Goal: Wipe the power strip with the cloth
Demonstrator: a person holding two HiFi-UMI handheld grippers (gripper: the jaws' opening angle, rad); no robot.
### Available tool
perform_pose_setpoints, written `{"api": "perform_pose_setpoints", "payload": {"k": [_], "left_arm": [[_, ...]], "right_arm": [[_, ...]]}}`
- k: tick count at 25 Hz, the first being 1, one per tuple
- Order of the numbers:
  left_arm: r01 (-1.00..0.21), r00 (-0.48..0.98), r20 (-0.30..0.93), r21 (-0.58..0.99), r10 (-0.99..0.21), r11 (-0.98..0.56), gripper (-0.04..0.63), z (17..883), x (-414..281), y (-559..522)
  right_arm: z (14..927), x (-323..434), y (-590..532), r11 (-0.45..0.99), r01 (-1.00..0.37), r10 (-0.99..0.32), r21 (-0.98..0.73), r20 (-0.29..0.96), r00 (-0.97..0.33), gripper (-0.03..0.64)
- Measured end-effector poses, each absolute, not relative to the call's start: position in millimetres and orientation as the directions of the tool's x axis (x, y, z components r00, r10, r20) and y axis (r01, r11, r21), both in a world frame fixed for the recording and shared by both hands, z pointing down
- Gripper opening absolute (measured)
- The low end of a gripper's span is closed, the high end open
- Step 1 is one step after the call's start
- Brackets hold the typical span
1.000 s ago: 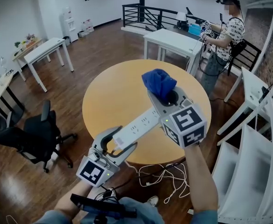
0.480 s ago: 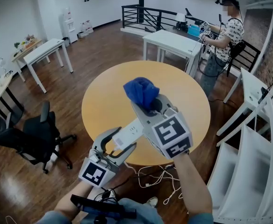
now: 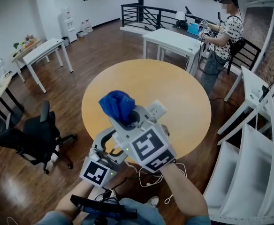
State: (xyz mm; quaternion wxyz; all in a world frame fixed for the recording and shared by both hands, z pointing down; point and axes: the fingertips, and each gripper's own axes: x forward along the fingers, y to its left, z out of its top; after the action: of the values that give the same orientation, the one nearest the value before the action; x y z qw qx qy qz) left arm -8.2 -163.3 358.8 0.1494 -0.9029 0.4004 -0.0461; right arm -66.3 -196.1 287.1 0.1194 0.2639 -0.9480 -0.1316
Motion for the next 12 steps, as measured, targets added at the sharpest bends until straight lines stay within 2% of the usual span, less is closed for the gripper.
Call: {"api": "perform_pose_setpoints", "payload": {"k": [12], "left_arm": [[-0.713, 0.672, -0.044, -0.311, -0.739, -0.629, 0.282, 356.9, -7.6, -162.1]], "right_arm": [[297.6, -77.2, -187.7, 0.837, -0.451, -0.517, 0.309, 0.182, -0.836, 0.083]]}}
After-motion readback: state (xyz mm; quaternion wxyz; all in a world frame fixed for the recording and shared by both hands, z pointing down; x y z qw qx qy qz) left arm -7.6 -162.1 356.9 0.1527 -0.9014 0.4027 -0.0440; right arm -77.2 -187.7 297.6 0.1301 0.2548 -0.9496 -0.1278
